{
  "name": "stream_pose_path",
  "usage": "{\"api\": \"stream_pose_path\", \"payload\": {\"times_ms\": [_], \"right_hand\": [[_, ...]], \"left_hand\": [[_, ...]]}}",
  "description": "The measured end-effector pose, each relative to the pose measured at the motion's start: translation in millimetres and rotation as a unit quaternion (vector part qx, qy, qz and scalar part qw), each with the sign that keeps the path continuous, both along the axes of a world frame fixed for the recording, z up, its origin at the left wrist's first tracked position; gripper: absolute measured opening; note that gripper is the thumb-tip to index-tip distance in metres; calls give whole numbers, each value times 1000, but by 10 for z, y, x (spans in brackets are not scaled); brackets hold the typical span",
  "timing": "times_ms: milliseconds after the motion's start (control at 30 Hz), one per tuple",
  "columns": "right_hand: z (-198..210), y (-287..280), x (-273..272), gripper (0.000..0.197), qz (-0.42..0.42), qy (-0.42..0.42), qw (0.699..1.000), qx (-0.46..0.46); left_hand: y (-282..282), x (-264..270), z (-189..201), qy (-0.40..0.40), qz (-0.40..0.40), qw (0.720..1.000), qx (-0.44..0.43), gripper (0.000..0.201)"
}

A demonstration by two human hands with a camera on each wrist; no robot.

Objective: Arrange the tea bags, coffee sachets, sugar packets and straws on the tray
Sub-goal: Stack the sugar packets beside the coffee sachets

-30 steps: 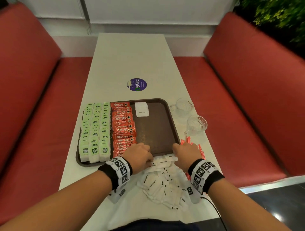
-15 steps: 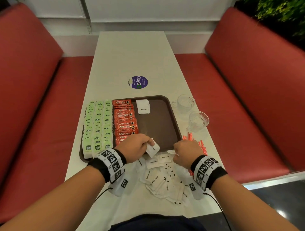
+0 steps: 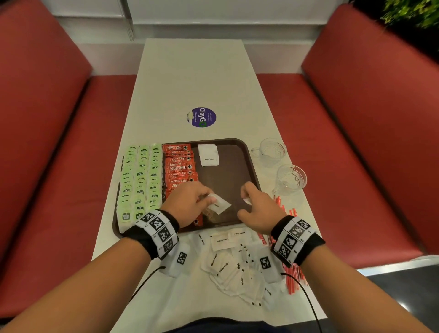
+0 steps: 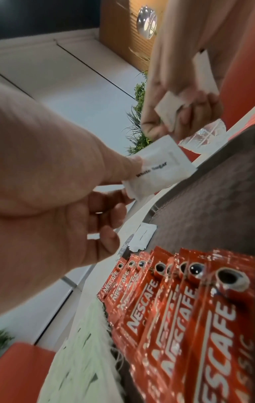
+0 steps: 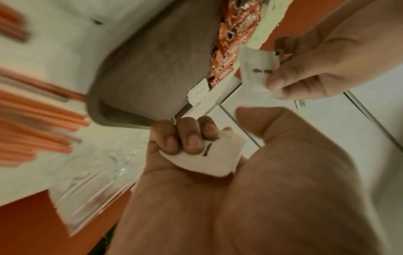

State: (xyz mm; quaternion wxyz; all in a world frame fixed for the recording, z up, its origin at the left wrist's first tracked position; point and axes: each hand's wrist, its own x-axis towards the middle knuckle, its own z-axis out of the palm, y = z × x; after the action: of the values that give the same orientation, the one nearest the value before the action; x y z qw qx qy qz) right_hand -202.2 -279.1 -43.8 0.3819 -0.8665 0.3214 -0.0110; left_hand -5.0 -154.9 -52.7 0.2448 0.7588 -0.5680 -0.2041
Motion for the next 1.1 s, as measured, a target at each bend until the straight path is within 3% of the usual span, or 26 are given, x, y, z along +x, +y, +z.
{"api": "stream_pose_path", "payload": {"times_ms": [67, 167, 267, 467, 567, 667, 733, 933, 1100], "right_hand": [[6, -24, 132, 26, 18, -31, 999, 6], [-44, -104, 331, 9, 41, -53, 997, -43], [-77, -217, 434, 9, 35, -77, 995, -46], [-133, -427, 576, 16, -14, -65, 998, 1], [-107, -520, 604, 25, -61, -76, 992, 79], [-102, -616, 634, 23, -78, -77, 992, 66], [-97, -664, 651, 23, -74, -54, 995, 45], [-122, -782, 624, 49, -55, -70, 995, 33], [-165, -856, 661, 46, -83, -87, 992, 48]], "left_hand": [[-36, -6, 36, 31, 11, 999, -9, 18], [-92, -9, 45, 71, 44, 996, -37, 17], [-157, 64, 39, 99, 71, 991, -47, 14], [-525, 303, 26, 57, 110, 992, -3, 11], [-831, 512, -38, 63, 202, 977, 16, 18], [-1077, 693, -156, 79, 256, 962, 42, 34], [-1207, 755, -227, 70, 264, 960, 64, 41], [-1395, 774, -334, 18, 258, 957, 128, 51], [-1390, 783, -367, 0, 246, 958, 149, 56]]}}
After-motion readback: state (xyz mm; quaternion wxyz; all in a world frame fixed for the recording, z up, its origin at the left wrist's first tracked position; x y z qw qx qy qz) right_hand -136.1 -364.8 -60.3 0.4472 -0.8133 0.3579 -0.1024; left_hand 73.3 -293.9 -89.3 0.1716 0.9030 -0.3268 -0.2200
